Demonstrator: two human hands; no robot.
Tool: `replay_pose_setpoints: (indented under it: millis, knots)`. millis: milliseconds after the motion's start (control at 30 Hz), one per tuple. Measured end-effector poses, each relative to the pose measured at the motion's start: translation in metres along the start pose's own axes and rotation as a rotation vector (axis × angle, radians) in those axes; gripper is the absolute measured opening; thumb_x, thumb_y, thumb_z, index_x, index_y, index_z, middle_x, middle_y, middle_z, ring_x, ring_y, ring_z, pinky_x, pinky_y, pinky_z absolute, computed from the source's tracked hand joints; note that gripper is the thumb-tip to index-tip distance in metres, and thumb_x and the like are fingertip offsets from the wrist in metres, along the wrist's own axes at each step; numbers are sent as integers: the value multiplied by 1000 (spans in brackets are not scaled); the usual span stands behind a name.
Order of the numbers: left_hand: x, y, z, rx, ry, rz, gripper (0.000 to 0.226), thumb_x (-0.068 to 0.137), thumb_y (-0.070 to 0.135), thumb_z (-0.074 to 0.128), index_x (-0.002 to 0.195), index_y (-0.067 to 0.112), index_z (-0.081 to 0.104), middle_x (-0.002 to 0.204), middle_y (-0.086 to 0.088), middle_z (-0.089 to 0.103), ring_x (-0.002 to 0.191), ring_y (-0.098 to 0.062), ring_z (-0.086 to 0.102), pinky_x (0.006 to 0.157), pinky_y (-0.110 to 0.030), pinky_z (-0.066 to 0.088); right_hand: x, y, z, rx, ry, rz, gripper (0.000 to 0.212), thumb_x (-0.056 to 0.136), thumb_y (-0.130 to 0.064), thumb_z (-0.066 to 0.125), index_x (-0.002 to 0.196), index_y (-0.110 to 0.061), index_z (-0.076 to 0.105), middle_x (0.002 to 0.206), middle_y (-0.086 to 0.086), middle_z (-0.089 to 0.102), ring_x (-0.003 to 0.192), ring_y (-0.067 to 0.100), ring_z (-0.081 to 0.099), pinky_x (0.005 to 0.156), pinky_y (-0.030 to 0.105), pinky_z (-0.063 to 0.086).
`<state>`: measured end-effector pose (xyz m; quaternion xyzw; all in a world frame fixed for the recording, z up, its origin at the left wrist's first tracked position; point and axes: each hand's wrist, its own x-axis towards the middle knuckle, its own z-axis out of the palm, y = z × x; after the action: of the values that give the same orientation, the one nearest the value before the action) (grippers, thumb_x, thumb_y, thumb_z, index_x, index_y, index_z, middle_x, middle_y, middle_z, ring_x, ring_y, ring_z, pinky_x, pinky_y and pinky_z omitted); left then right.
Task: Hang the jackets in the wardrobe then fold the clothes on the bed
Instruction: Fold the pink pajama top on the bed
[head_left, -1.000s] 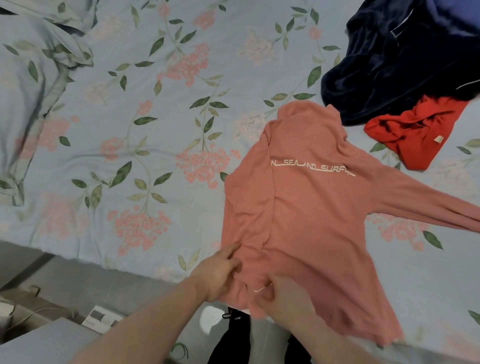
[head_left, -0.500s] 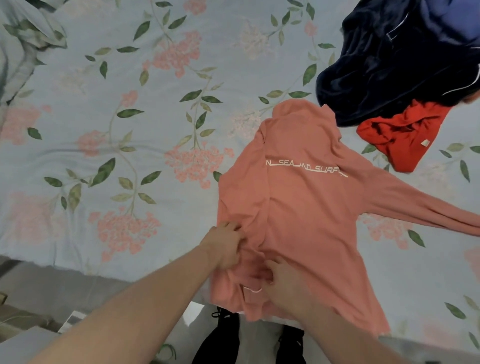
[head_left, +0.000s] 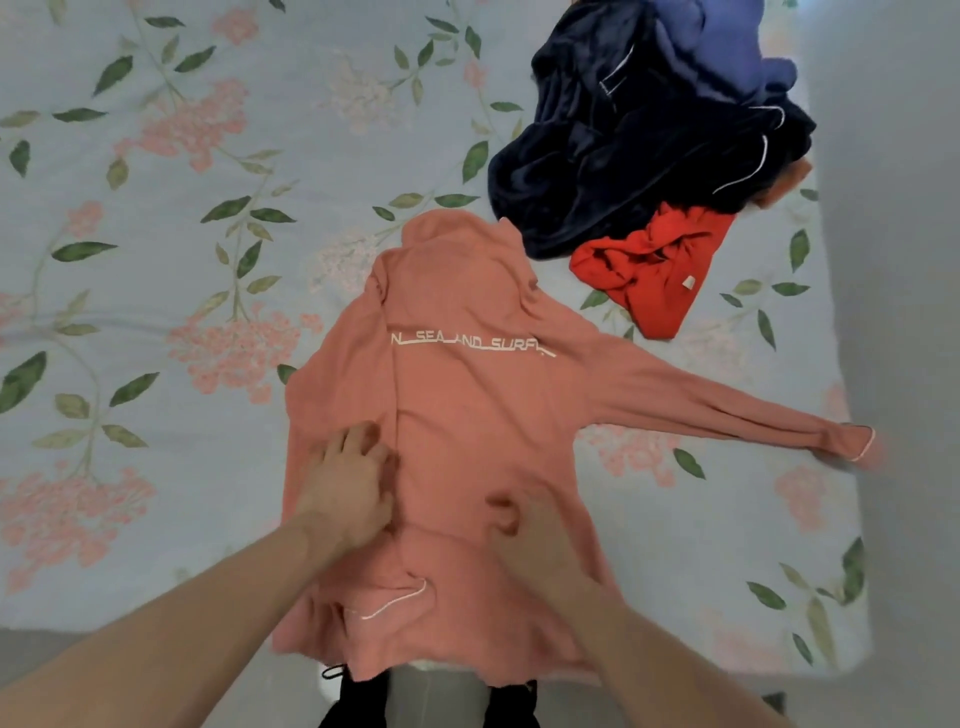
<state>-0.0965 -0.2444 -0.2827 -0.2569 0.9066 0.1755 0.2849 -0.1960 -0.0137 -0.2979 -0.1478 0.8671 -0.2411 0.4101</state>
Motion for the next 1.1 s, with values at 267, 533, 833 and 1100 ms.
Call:
replay_pose_setpoints:
  millis: [267,533,833,1100]
  knots:
    - [38,143,16,-55,-70,121,71,77,42,57,147,31,48,165,-3,24,151,-26,21,120,-43,33,30,138,-175,327,382,400,64,89,-26,76,144,-12,45,139,7,54,122,27,56,102,36,45]
    - [78,237,58,23,-216,-47,111,68,54,77,159,29,19,168,-11,1,153,-45,10,125,-41,23,57,235,-275,561,714,680,113,73,-43,80,160,-13,15,154,20,38,133,42,50,110,53,43]
    - [77,240,74,23,-136,-47,100,76,38,79,154,31,17,167,-5,-13,154,-41,9,120,-40,33,71,276,-308,377,654,463,74,91,-20,74,154,-18,37,126,11,67,115,32,64,84,31,42]
    - [78,241,72,-6,-160,-68,100,79,30,77,157,29,13,168,-5,-19,156,-42,0,123,-40,27,84,250,-304,319,848,344,42,89,-39,67,107,-2,73,121,11,53,121,34,53,106,35,41]
